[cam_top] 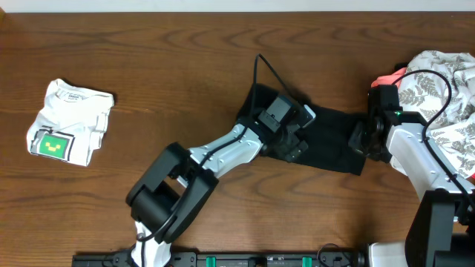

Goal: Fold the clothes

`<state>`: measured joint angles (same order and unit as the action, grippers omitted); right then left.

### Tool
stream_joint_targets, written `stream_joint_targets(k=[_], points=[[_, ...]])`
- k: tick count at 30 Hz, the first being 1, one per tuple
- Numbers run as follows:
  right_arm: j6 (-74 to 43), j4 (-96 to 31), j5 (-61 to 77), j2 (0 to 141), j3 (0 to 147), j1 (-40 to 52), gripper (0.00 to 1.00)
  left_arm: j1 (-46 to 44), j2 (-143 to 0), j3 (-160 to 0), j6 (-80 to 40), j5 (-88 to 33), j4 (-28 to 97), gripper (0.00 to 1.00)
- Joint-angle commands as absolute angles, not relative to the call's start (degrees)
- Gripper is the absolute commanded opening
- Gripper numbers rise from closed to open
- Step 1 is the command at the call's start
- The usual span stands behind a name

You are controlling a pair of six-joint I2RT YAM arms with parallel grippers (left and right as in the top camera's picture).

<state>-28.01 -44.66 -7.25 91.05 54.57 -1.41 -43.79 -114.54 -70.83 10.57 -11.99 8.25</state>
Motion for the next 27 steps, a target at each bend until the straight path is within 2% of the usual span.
stream_joint_targets(k=[1,4,6,9,16,21,27], points=[[-27.1,-45.1,-6.8,91.4,54.2,-1.9,0.20,-43.6,-115.5,-71.6,10.6,-9.6,8.3,1.00],[-27.2,-45.3,-6.5,91.4,54.2,-1.9,0.19,-43.6,-115.5,-71.6,10.2,-9.5,8.2,0.91],[-27.2,-45.5,-5.9,91.4,54.2,-1.9,0.18,-43.6,-115.5,-71.6,9.6,-9.4,8.2,0.81],[-27.1,-45.9,-6.0,91.4,54.2,-1.9,0.18,-43.6,-115.4,-71.9,8.3,-6.5,7.8,0.60],[-27.1,-45.8,-6.0,91.4,54.2,-1.9,0.17,-43.6,-112.2,-74.5,8.1,-0.3,7.8,0.37],[-27.1,-45.9,-6.0,91.4,54.2,-1.9,0.17,-41.8,-106.3,-75.6,4.7,8.4,7.9,0.28],[-26.7,-45.8,-6.0,91.4,54.2,-1.9,0.17,-33.4,-98.8,-75.6,-3.9,16.3,13.0,0.28]])
